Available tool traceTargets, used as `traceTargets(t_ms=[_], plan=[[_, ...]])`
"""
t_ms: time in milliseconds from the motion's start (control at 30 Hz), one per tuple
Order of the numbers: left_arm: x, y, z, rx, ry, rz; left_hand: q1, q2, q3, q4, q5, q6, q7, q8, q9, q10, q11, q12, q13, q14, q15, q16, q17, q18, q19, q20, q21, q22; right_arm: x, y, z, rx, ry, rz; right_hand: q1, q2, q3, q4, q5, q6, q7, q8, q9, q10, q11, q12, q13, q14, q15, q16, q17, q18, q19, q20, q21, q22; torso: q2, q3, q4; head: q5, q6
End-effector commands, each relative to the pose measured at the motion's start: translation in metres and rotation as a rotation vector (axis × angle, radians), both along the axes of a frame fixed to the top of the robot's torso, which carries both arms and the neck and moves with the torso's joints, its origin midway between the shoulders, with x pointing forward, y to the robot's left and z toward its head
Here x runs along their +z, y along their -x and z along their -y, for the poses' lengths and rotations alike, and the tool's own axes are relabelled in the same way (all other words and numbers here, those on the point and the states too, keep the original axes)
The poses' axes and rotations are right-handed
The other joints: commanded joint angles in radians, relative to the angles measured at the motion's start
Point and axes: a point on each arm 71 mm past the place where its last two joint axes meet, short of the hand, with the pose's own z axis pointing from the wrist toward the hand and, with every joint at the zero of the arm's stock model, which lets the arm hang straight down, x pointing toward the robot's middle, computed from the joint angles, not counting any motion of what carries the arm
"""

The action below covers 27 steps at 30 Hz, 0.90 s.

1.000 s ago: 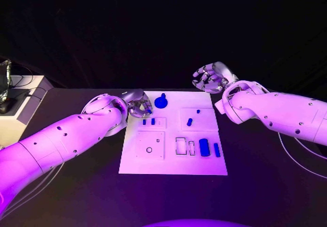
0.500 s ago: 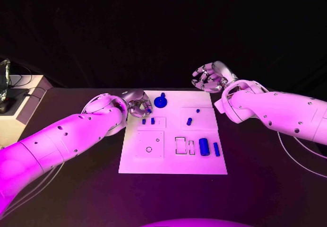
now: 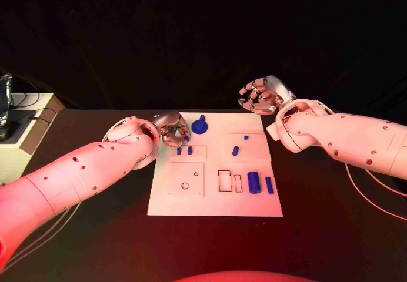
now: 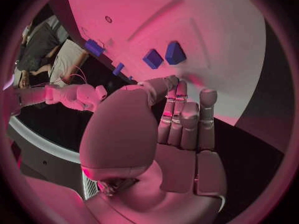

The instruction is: Assemble the parts on the task board

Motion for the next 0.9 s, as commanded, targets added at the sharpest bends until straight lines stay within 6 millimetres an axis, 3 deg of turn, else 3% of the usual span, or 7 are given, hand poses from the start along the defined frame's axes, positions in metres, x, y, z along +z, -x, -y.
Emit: traceTargets(t_ms=[33, 900], plan=[[-0.0002, 0.0029, 0.0056, -0.039, -0.002, 0.007, -0.01, -0.002, 0.004, -0.002, -0.005, 0.009, 0.0, 0.006, 0.003, 0.009, -0.001, -0.007, 0.002, -0.005, 0.0, -0.004, 0.001, -0.011, -0.009, 0.0, -0.004, -0.003, 0.0001, 0.0003, -0.0012, 0.012, 0.011, 0.002, -0.004, -0.003, 0.007, 0.0, 0.003, 0.008, -0.002, 0.003, 0.001, 0.002, -0.007, -0.004, -0.001, 0.036, -0.007, -0.005, -0.001, 0.014, 0.0, -0.01, -0.004, 0.046, 0.0, -0.0001, 0.0005, -0.001, 0.0], [-0.0083, 0.0027, 0.0039, -0.025, -0.08, -0.016, -0.016, -0.002, -0.001, -0.005, -0.006, 0.011, -0.004, 0.007, 0.005, 0.012, -0.004, -0.004, 0.006, -0.007, -0.002, -0.005, 0.0, -0.01, -0.013, 0.001, -0.006, -0.005, 0.0, 0.0002, -0.0008, 0.011, 0.012, 0.002, -0.004, -0.003, 0.007, 0.0, 0.003, 0.008, -0.002, 0.003, 0.001, 0.002, -0.007, -0.004, -0.001, 0.036, -0.007, -0.005, -0.001, 0.014, 0.0, -0.01, -0.004, 0.046, 0.0, 0.0006, -0.0003, -0.001, 0.0]])
